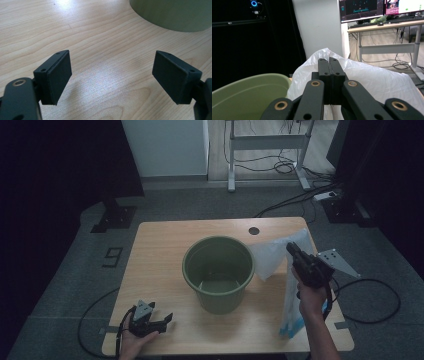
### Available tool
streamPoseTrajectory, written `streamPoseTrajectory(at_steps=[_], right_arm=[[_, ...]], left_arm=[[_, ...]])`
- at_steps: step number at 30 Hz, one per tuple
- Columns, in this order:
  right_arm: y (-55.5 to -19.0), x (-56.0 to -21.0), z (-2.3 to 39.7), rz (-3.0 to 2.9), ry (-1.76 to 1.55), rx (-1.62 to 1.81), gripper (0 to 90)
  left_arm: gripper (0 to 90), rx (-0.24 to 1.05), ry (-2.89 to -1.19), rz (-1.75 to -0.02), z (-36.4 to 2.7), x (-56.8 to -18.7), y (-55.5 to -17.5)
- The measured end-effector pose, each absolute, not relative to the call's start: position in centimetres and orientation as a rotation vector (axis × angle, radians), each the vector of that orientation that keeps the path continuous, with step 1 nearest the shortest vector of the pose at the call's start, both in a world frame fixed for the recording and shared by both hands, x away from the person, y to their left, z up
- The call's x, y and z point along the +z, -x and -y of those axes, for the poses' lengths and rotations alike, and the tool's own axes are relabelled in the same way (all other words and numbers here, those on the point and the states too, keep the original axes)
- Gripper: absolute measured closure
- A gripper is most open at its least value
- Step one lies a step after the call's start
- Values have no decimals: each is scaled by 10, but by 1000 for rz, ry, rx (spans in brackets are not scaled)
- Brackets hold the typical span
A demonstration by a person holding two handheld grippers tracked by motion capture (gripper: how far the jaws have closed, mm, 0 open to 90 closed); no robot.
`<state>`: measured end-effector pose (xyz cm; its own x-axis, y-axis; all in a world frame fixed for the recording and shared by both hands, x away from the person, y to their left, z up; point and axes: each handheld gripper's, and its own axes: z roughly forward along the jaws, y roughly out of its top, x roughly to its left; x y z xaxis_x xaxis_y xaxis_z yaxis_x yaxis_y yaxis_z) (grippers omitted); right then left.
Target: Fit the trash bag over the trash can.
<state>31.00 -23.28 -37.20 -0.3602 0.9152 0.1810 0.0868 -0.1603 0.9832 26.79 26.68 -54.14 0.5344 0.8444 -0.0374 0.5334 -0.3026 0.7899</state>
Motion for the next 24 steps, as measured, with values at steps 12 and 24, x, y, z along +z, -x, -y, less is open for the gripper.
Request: streamPoseTrajectory(at_steps=[12,24], right_arm=[[-304,-337,232,-1406,-1126,1607,889],[-300,-302,229,-1383,-1065,1620,889]], left_arm=[[158,487,-1982,-1126,-267,-541,-268],[166,472,-1977,-1144,-269,-540,-268]])
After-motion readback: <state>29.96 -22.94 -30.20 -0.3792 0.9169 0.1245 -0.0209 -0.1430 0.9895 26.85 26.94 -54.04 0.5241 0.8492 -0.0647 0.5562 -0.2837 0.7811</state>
